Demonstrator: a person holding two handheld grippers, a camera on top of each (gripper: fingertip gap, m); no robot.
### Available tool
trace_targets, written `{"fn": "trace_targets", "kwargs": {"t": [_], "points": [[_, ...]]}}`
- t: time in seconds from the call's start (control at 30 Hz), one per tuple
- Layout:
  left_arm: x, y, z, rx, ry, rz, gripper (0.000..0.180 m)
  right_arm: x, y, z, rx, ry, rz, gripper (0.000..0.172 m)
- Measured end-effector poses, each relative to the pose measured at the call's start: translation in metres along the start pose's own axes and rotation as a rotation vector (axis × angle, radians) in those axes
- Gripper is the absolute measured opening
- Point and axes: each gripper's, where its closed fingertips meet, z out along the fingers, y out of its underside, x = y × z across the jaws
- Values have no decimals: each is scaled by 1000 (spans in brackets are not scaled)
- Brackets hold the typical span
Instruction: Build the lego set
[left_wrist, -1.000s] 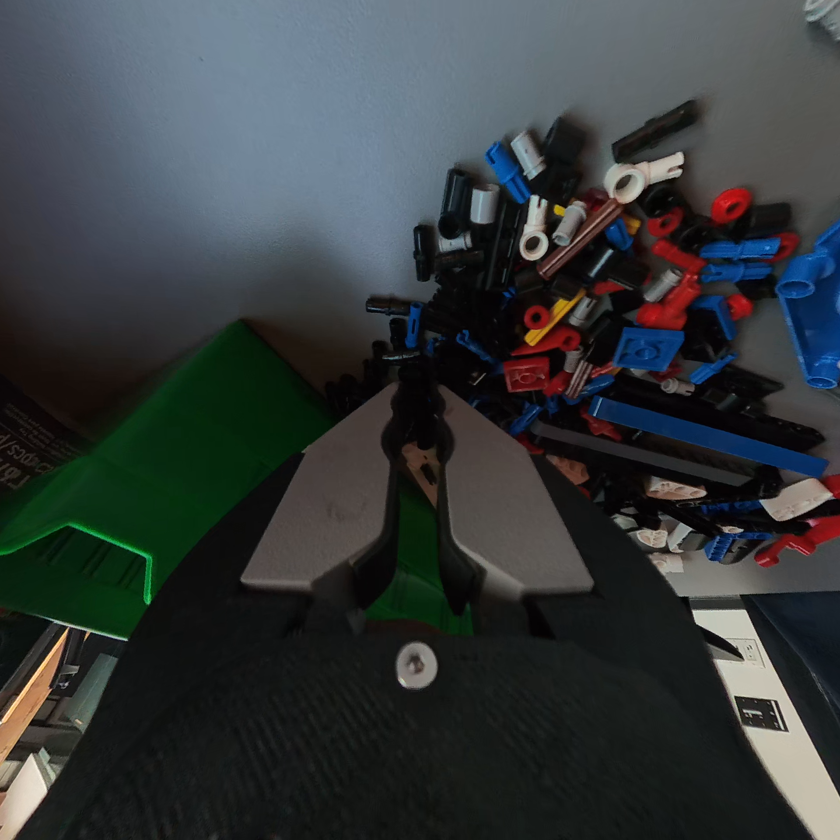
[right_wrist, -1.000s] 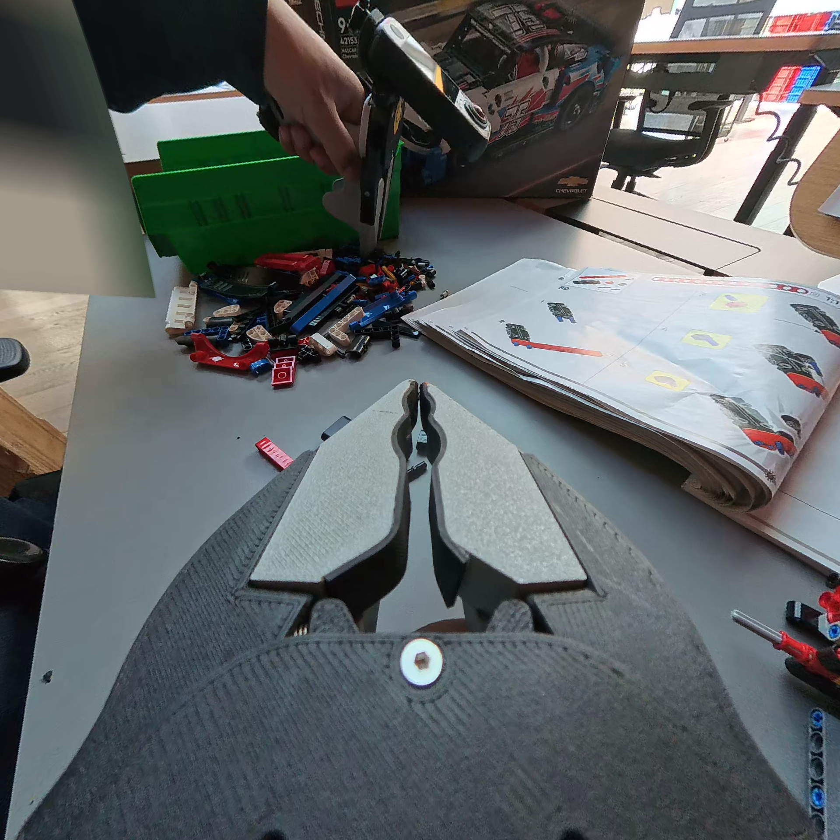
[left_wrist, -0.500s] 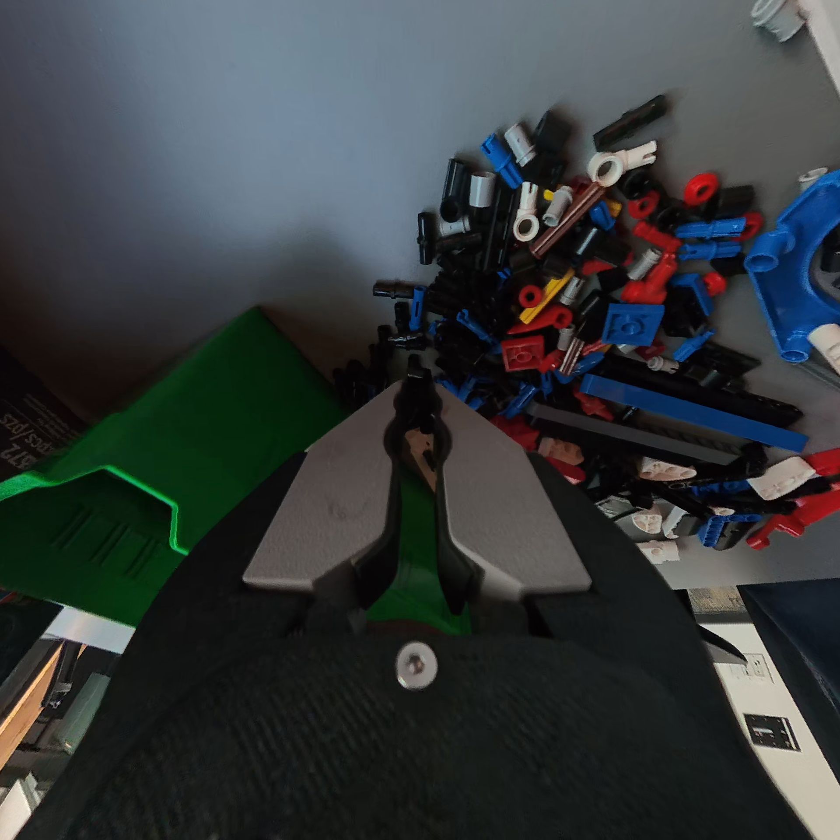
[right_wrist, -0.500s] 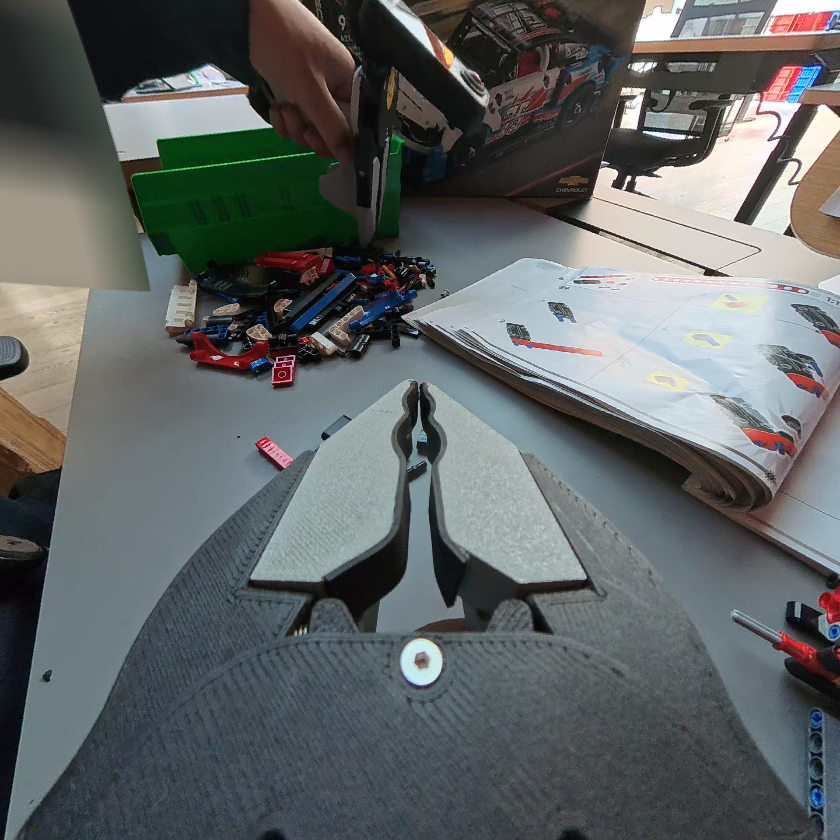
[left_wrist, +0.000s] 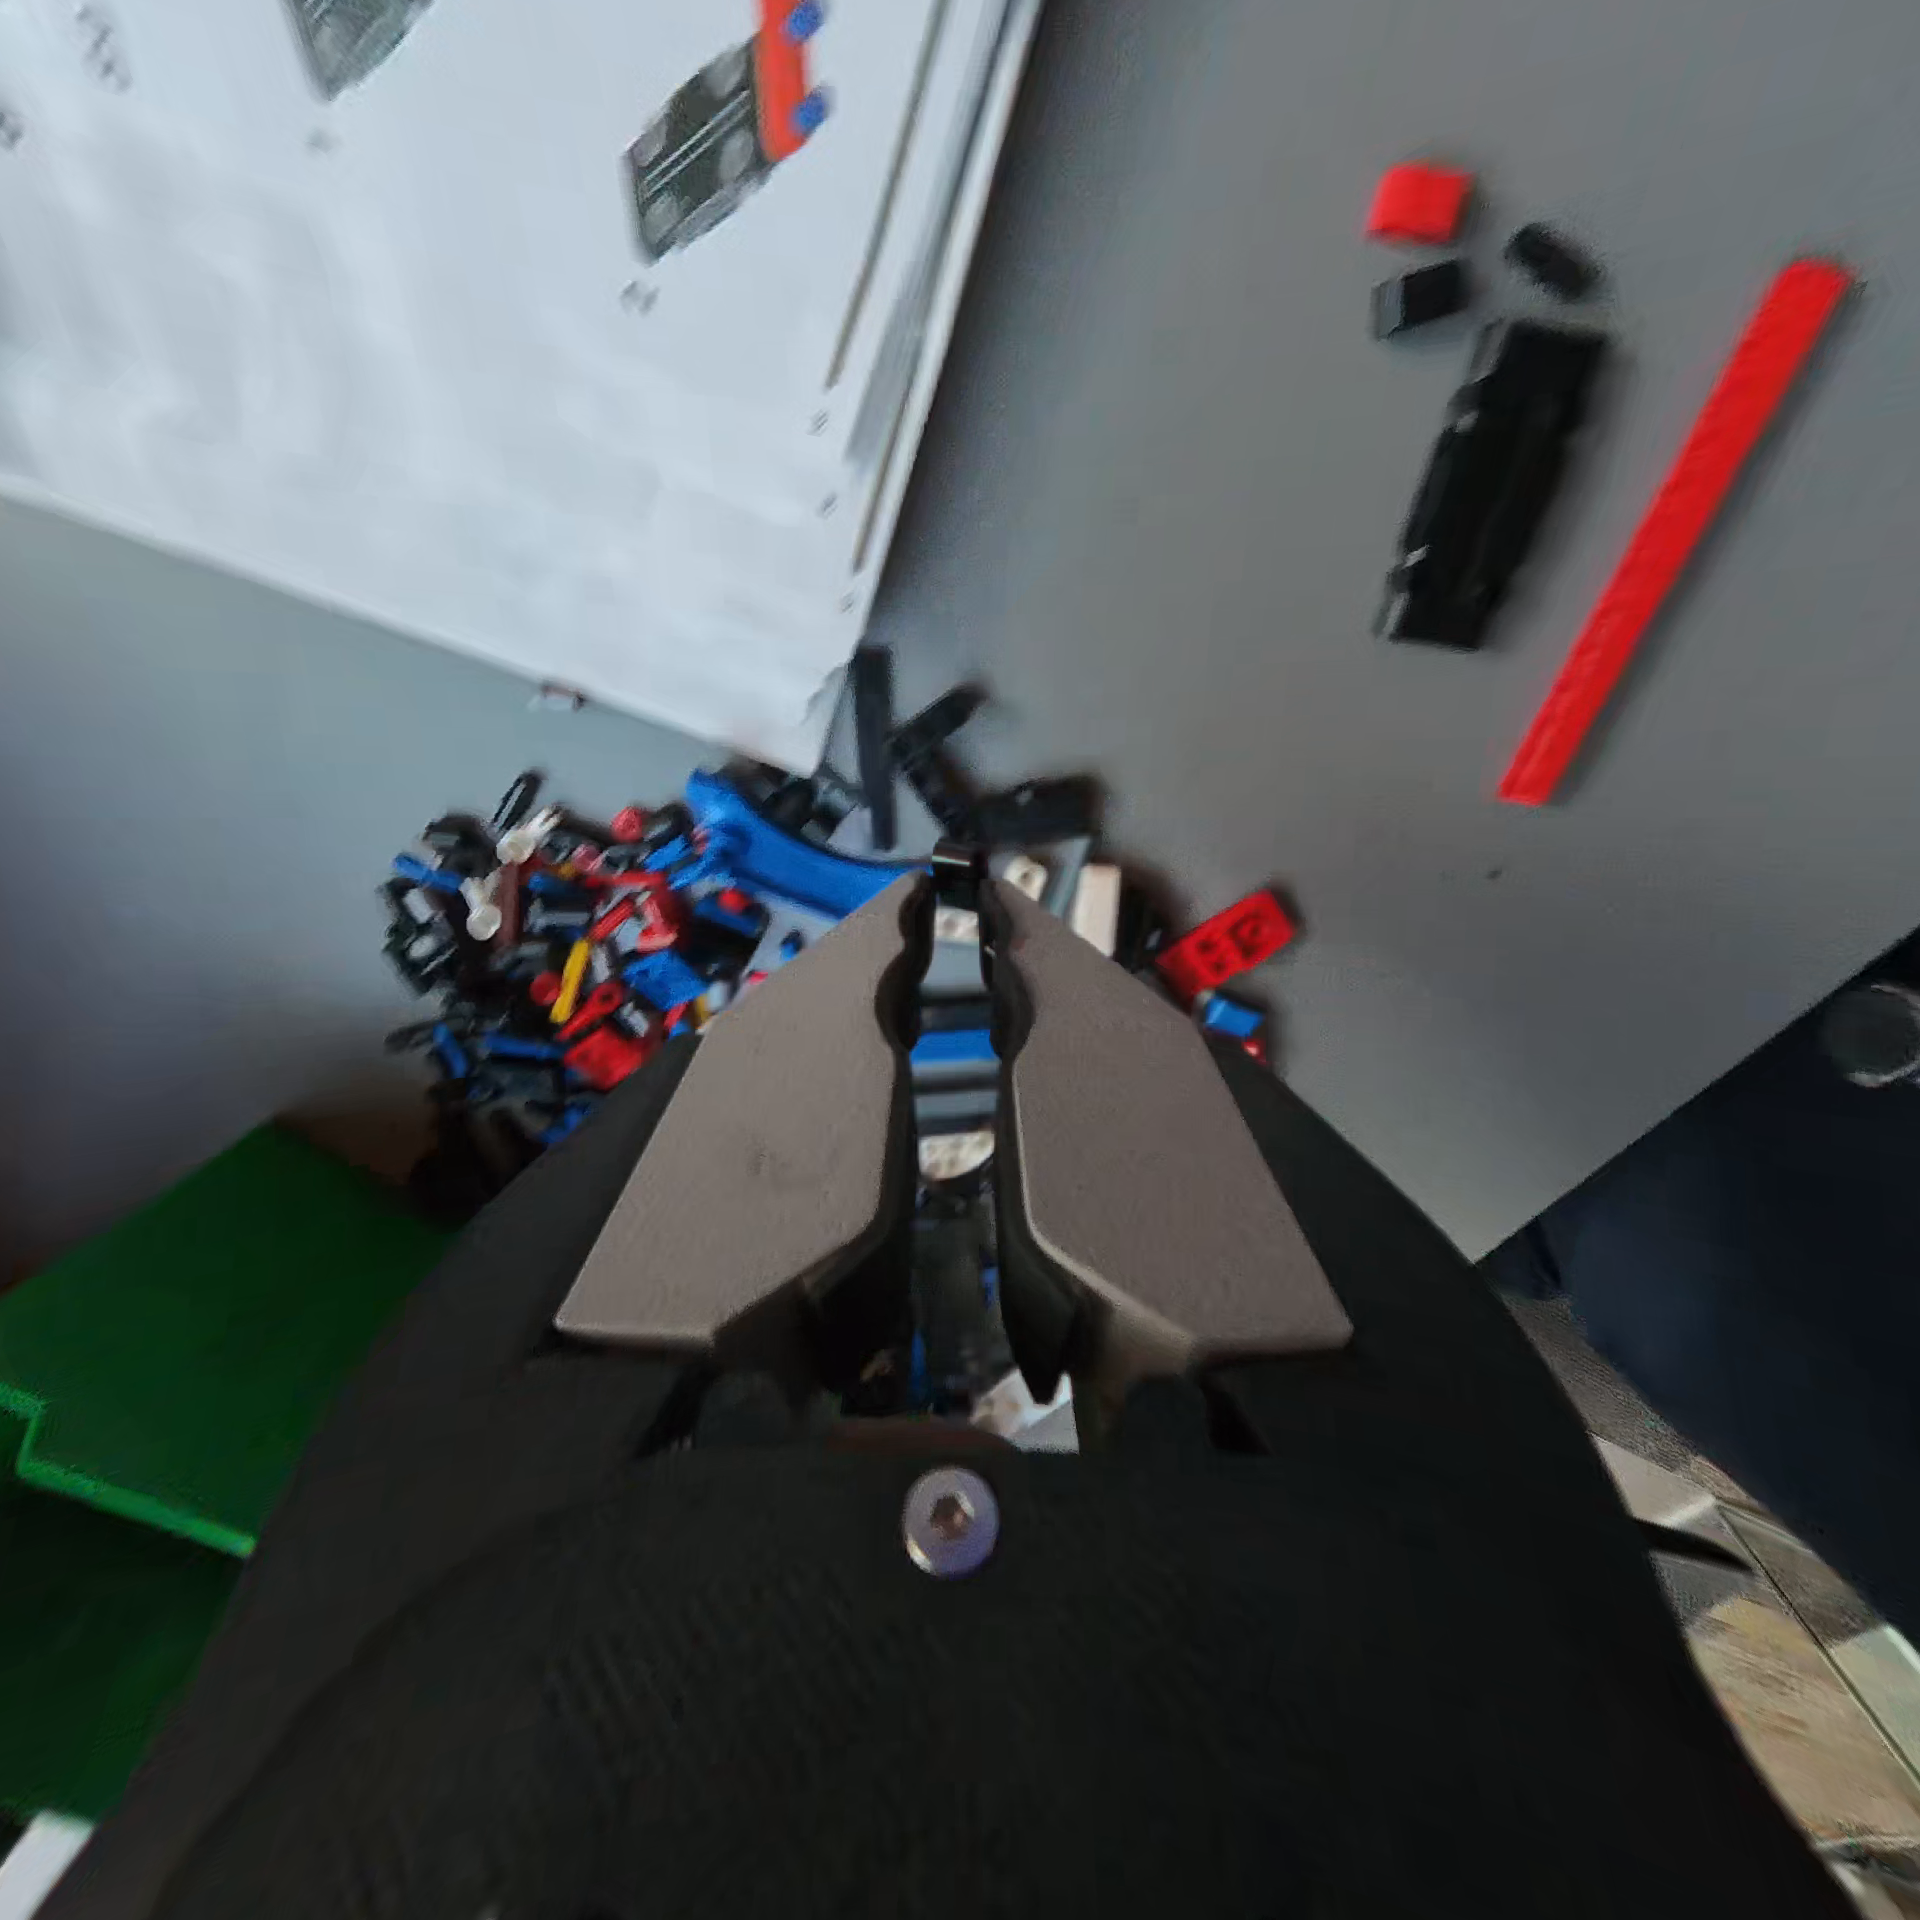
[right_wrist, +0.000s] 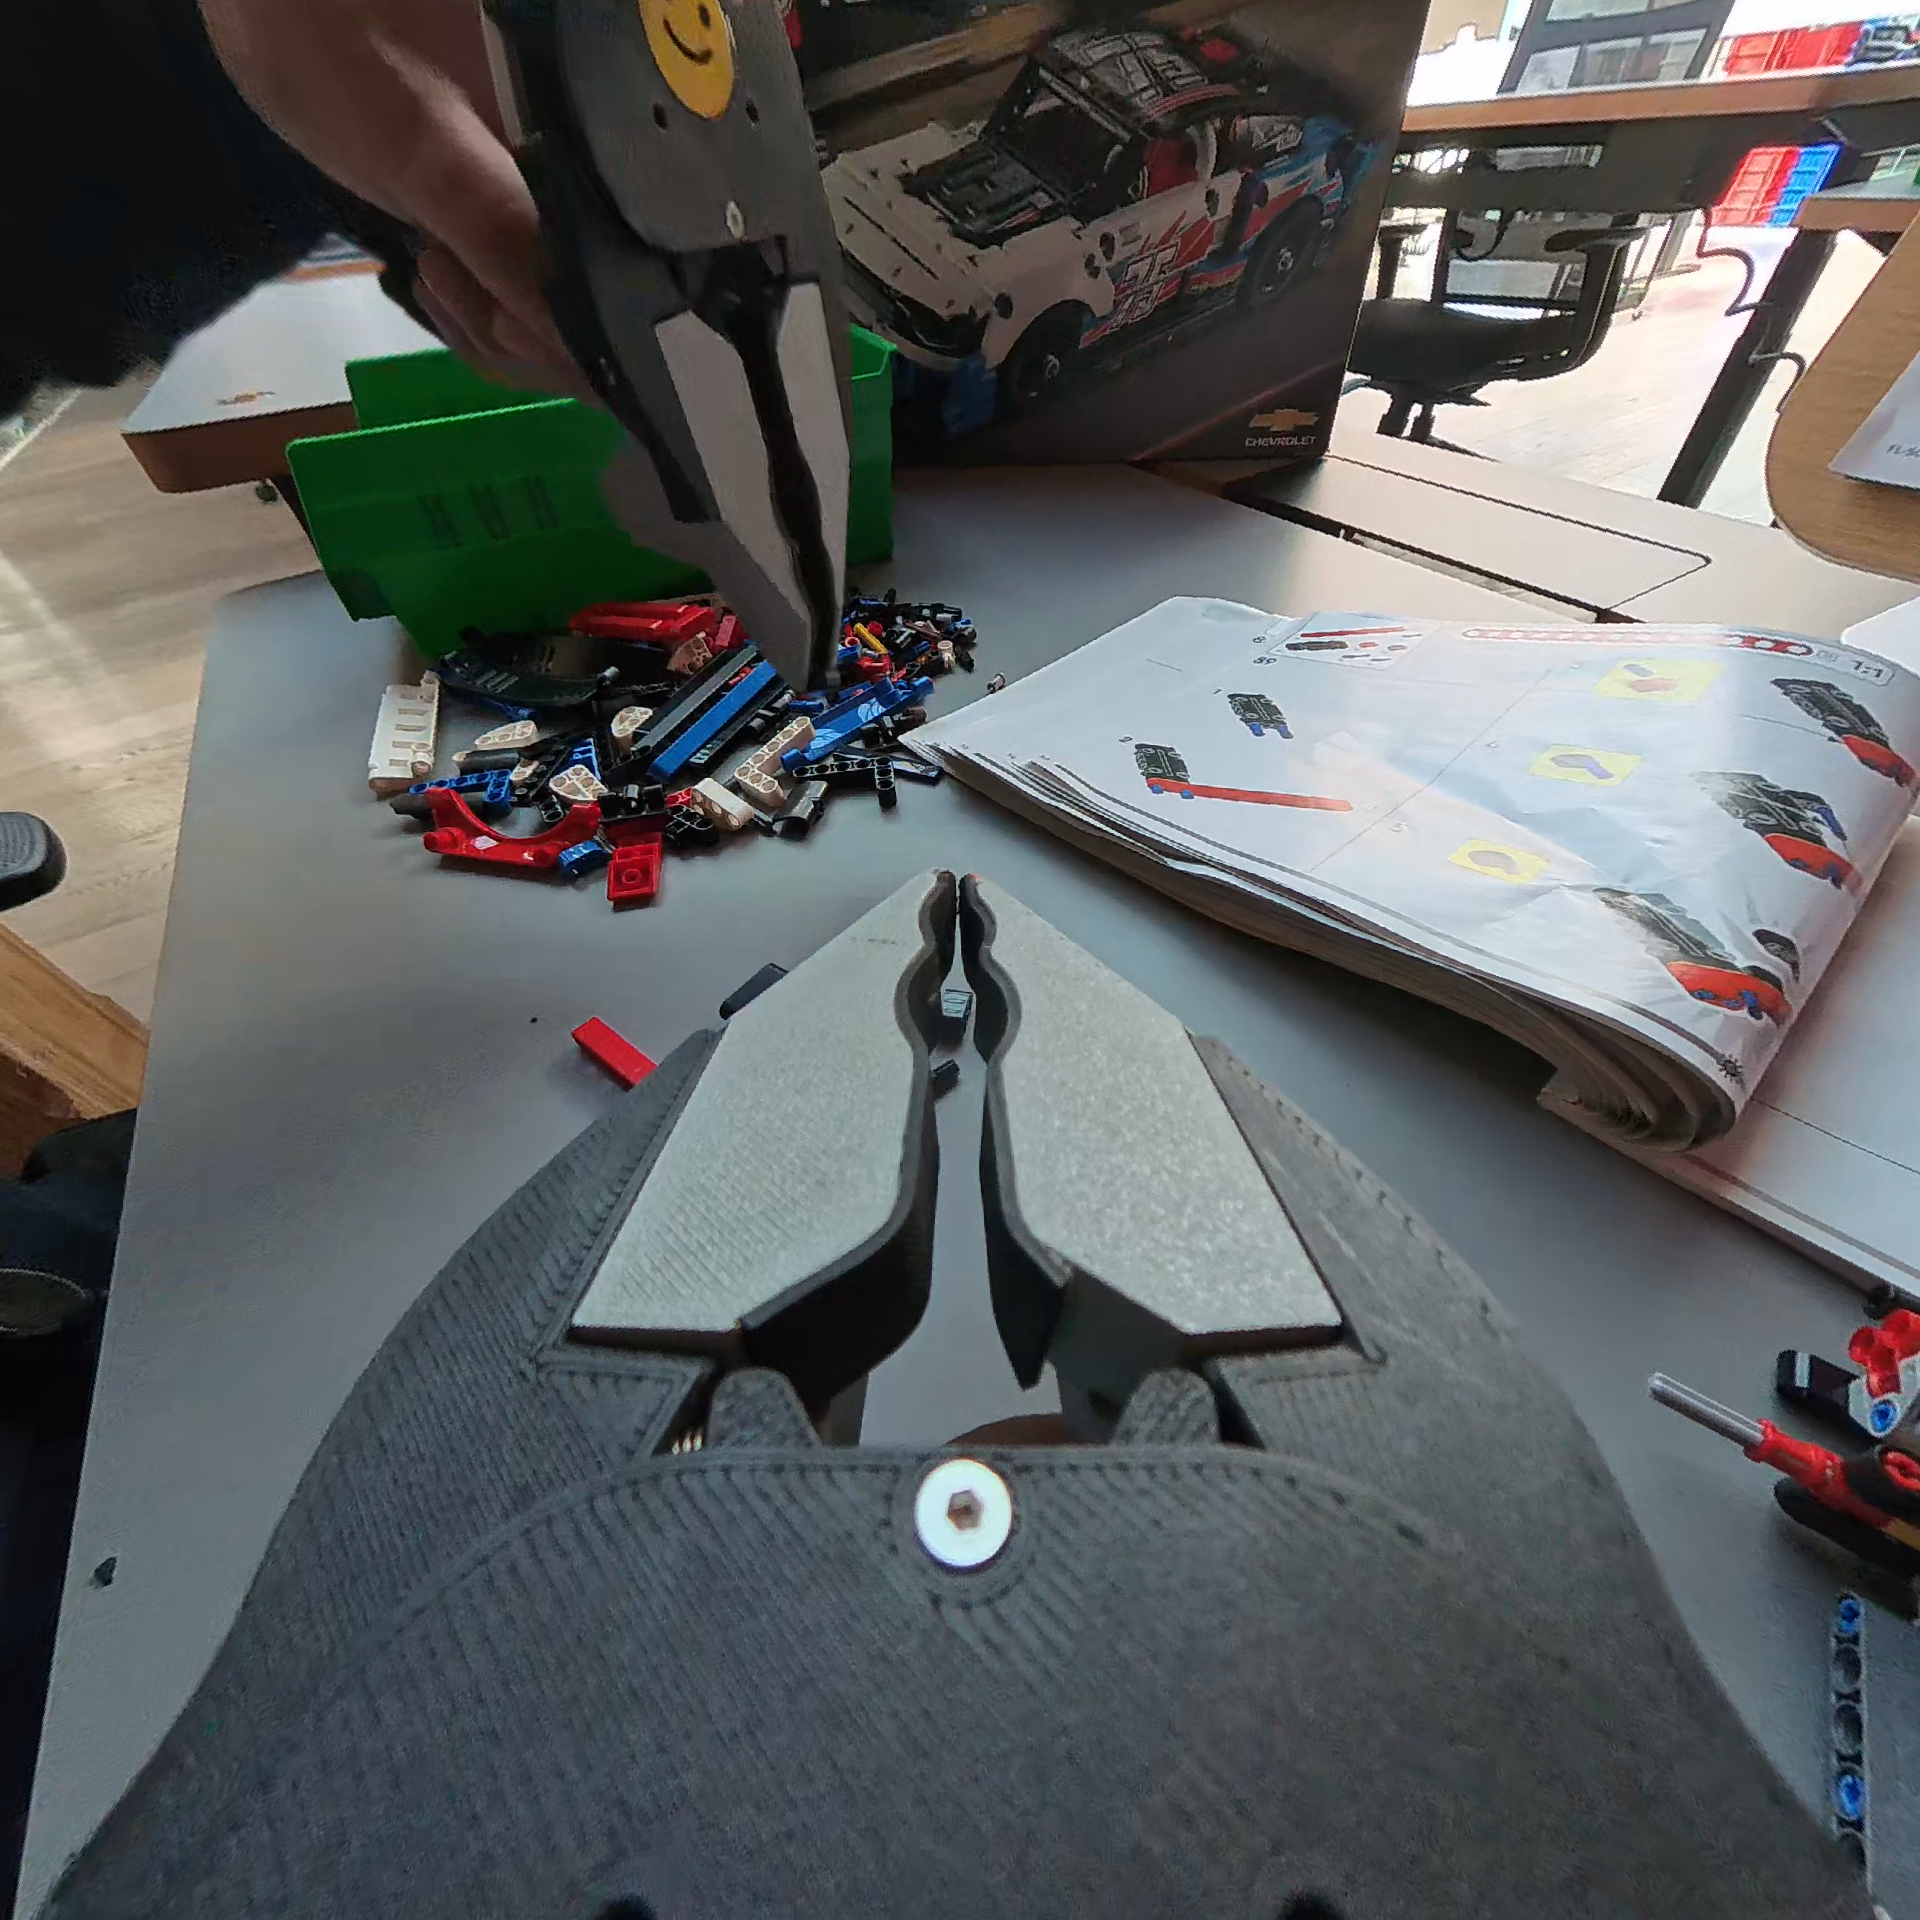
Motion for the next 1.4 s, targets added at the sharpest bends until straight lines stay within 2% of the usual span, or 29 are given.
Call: {"fn": "trace_targets", "kwargs": {"t": [0.1,0.27,0.33,0.57,0.7,0.87,1.03,1.13,1.23,1.4], "points": [[32,-26,18,35,78,58,6,1,0,0,-1,8,-7,0],[57,-49,57,18,145,119,7,4,-2,-3,9,28,-19,0],[63,-58,56,57,165,140,6,6,-3,-4,14,35,-21,0],[69,-57,57,58,184,154,6,6,-4,-4,13,43,-34,0],[72,-57,48,97,232,130,23,7,-4,-5,13,49,-35,0],[62,-51,26,189,219,67,24,7,-4,-4,11,48,-40,0],[56,-28,0,352,103,-47,28,8,-5,-5,11,52,-41,0],[77,-23,-10,540,141,-114,34,8,-2,-3,2,52,-38,0],[80,-23,-14,748,56,-185,33,8,1,-1,-11,55,-35,0],[91,-14,-10,970,-29,-168,32,9,2,4,-4,64,-34,0]]}}
